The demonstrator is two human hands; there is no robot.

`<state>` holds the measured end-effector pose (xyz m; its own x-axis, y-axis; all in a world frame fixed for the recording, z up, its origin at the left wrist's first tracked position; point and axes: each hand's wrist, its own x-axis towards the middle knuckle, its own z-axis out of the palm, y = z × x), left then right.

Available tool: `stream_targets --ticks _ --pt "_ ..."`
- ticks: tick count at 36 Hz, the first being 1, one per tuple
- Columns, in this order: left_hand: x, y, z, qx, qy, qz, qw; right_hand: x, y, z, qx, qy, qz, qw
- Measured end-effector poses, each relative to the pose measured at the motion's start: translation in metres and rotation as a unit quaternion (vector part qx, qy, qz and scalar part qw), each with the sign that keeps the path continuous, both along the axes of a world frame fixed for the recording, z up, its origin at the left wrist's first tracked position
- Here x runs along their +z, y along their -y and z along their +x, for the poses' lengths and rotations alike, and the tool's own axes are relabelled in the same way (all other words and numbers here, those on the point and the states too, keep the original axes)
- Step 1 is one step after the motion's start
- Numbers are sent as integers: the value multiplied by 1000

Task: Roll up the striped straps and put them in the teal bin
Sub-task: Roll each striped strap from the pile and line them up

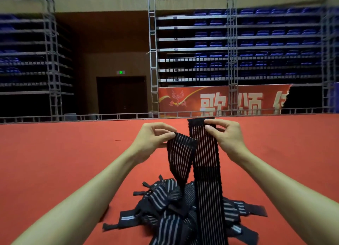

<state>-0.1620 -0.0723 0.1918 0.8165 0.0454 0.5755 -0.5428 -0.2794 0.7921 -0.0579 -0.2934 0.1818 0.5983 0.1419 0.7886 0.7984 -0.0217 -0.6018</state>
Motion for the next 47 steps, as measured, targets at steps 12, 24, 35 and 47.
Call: stream_targets --ticks 12,24,35,47 --pt "27 25 5 -19 26 -142 989 25 -11 -12 147 -57 24 987" --pt "20 40 23 50 44 -186 980 27 -8 -23 133 -13 -20 991" --pt "17 44 25 21 56 -195 979 24 -5 -18 115 18 -7 993" --pt "24 44 21 68 94 -45 992 34 8 -10 -2 99 -68 993"
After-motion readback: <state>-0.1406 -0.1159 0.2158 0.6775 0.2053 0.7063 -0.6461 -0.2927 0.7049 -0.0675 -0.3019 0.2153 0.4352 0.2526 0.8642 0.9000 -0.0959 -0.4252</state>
